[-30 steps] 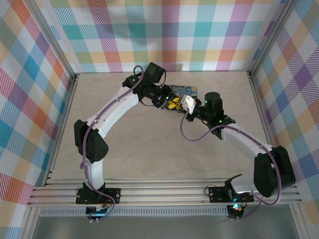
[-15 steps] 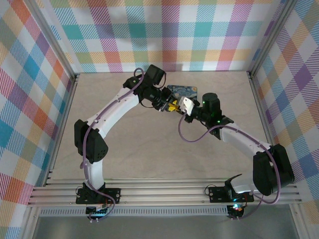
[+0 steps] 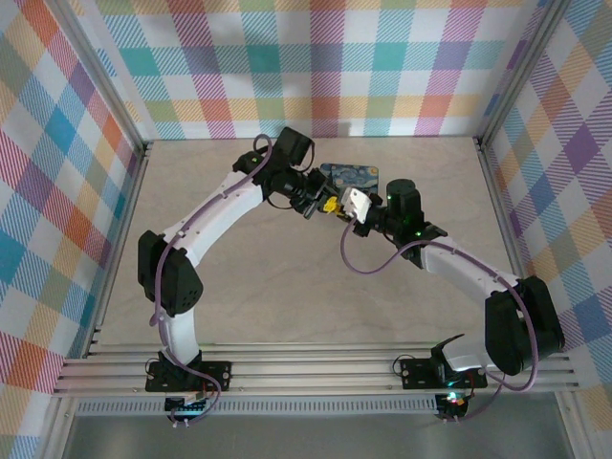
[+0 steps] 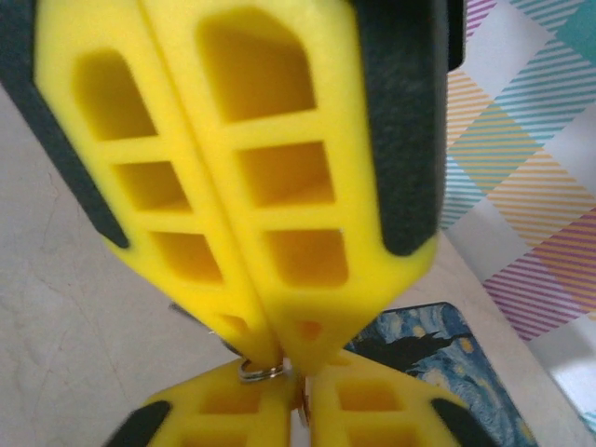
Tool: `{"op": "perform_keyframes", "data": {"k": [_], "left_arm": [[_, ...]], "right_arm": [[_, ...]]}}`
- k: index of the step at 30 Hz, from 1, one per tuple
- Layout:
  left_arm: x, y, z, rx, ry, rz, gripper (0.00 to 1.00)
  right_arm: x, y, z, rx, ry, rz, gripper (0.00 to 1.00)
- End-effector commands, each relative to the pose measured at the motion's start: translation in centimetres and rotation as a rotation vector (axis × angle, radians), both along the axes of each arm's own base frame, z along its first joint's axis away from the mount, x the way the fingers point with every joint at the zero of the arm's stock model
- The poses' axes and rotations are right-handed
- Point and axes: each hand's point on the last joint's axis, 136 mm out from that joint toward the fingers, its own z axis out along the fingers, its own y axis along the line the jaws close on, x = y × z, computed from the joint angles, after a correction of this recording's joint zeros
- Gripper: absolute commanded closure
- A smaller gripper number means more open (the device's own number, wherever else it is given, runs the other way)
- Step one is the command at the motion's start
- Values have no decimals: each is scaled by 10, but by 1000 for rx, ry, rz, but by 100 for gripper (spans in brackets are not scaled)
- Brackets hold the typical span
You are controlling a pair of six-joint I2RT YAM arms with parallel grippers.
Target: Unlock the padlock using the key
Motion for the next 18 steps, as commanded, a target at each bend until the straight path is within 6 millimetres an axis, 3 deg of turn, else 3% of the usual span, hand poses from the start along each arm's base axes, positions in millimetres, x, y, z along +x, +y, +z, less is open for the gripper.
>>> {"op": "perform_keyframes", "data": {"k": [1,5,12,18], "left_arm": [[2,7,7,-7,-67,-35,100],[12,16,9,-5,-169,-55,100],[32,25,21,-64,-343,-91,100],[58,33,53,-122,-634,-71,100]], "right_arm": [[-2,6,18,36,-44,19,75],[2,-2,27,88,-30,-54,57],[-2,-20,54,227,149,-194,46],[7,-41,87,420,436,-376,40]]}}
